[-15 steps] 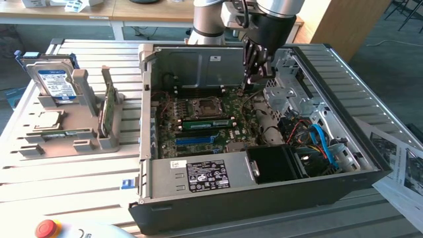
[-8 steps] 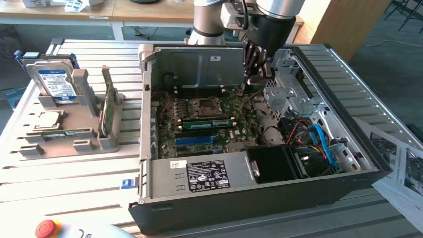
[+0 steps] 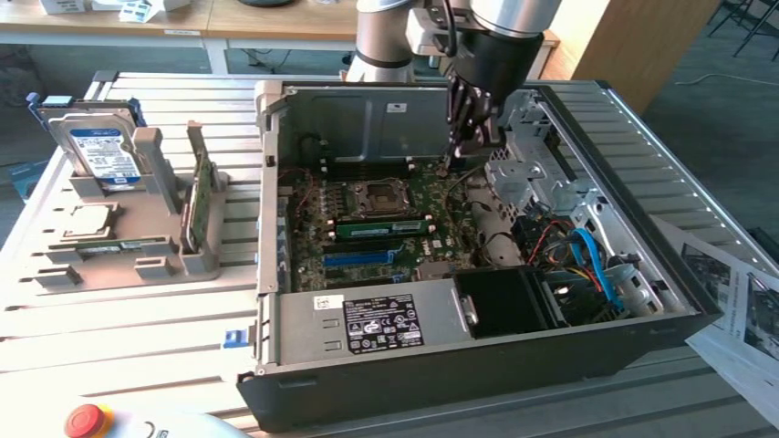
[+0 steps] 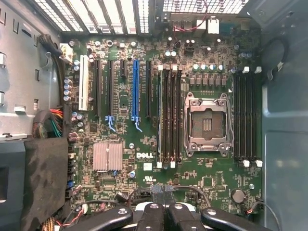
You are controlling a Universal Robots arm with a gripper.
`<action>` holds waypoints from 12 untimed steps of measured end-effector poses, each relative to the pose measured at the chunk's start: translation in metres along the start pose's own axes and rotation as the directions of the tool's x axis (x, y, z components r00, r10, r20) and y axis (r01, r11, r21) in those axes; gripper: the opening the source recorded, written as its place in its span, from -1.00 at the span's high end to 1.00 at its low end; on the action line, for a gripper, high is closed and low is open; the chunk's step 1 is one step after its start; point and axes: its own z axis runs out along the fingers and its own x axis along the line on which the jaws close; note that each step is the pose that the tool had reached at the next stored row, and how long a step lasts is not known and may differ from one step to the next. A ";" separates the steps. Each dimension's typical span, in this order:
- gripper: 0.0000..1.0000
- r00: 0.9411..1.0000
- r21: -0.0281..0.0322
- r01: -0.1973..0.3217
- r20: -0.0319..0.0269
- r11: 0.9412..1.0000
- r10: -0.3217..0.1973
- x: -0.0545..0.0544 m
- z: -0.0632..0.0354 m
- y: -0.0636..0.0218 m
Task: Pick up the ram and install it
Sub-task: 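Press down the ram until it locks into place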
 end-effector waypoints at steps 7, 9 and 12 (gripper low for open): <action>0.79 1.000 0.000 0.000 0.000 1.000 0.000 0.000 0.0026 -0.0001; 0.79 1.000 0.000 0.000 0.000 1.000 0.000 0.000 0.0033 -0.0001; 0.79 1.000 0.000 0.000 0.000 1.000 0.000 0.000 0.0044 -0.0002</action>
